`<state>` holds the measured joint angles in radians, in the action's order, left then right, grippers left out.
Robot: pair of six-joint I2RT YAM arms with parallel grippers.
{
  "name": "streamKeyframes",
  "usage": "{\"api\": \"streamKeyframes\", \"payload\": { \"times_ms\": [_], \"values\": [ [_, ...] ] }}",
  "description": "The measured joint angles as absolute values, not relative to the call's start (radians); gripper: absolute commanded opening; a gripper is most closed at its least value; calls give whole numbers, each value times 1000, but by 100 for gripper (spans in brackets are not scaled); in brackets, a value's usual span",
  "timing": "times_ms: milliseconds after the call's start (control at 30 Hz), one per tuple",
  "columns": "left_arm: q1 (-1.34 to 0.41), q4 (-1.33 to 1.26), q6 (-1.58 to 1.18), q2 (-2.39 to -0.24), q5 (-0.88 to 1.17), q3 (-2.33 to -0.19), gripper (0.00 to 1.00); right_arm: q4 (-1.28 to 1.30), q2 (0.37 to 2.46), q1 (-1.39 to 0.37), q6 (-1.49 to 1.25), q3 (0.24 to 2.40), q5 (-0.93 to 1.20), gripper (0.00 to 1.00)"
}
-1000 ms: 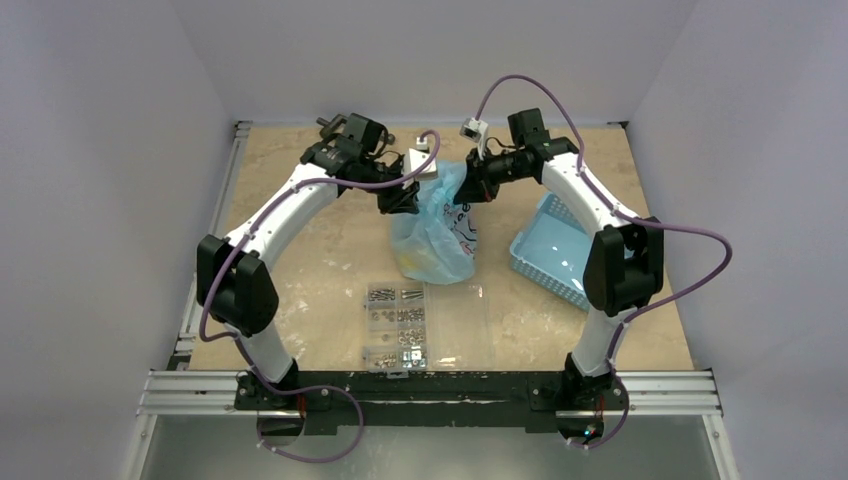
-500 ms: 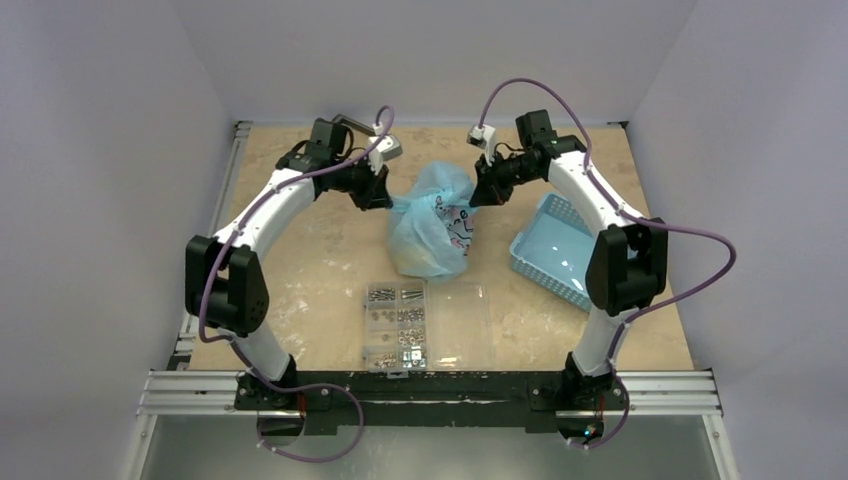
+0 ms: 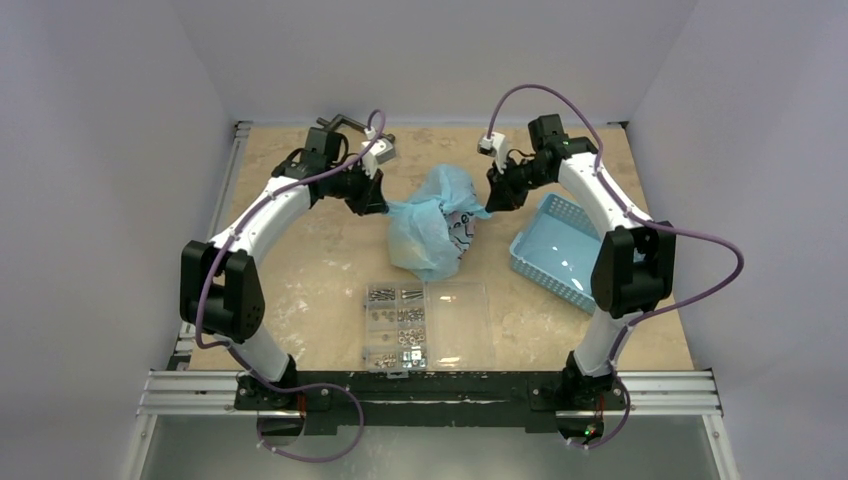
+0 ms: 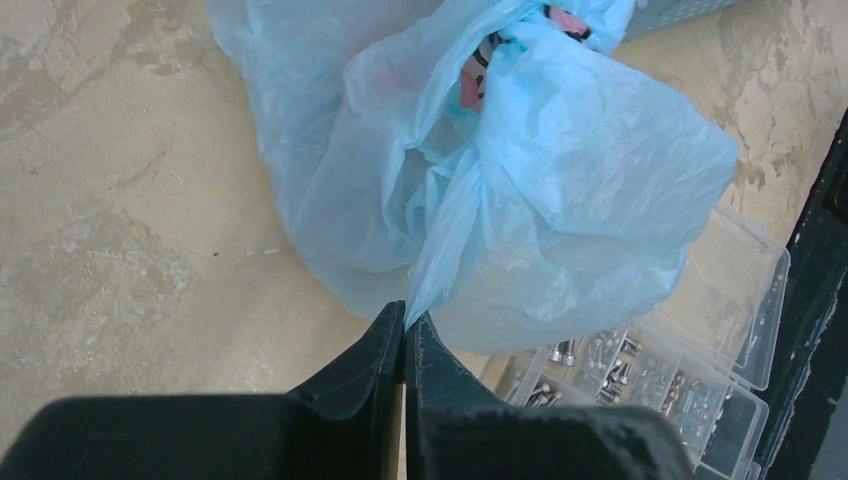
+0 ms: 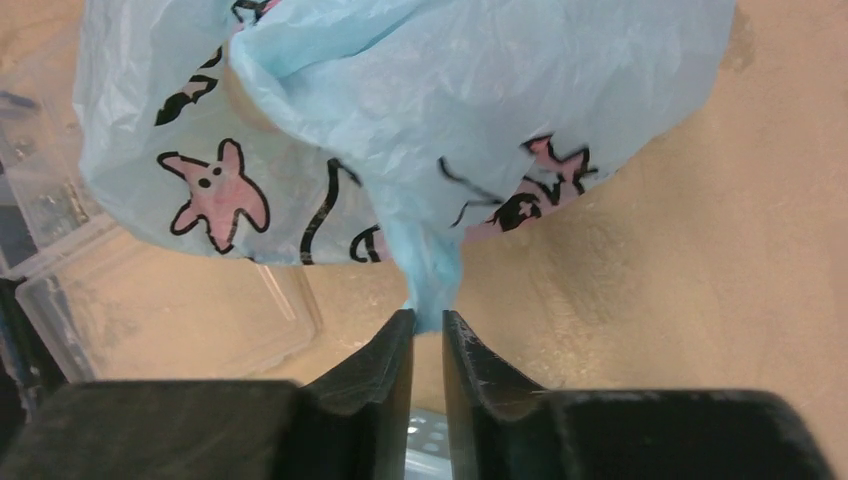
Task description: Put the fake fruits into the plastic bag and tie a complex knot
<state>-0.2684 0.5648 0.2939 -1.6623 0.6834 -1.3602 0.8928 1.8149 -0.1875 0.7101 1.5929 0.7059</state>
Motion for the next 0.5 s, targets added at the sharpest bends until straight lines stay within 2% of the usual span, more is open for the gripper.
{"api": "streamKeyframes", "payload": {
  "times_ms": [67, 100, 267, 333, 500],
  "values": [
    [-266, 563, 287, -1662, 683, -1360, 0, 909, 1815, -189, 715, 1593, 710, 48],
    [-263, 562, 286, -1662, 683, -1360, 0, 913, 1815, -189, 715, 1593, 713, 52],
    [-259, 562, 279, -1667, 685, -1366, 0, 892, 1815, -190, 690, 1588, 728, 66],
    [-260, 561, 278, -1671, 687, -1370, 0, 870, 1815, -195, 671, 1578, 729, 64],
    [-265, 562, 279, -1672, 690, -1375, 0, 834, 1815, -232, 618, 1557, 746, 41]
  ]
}}
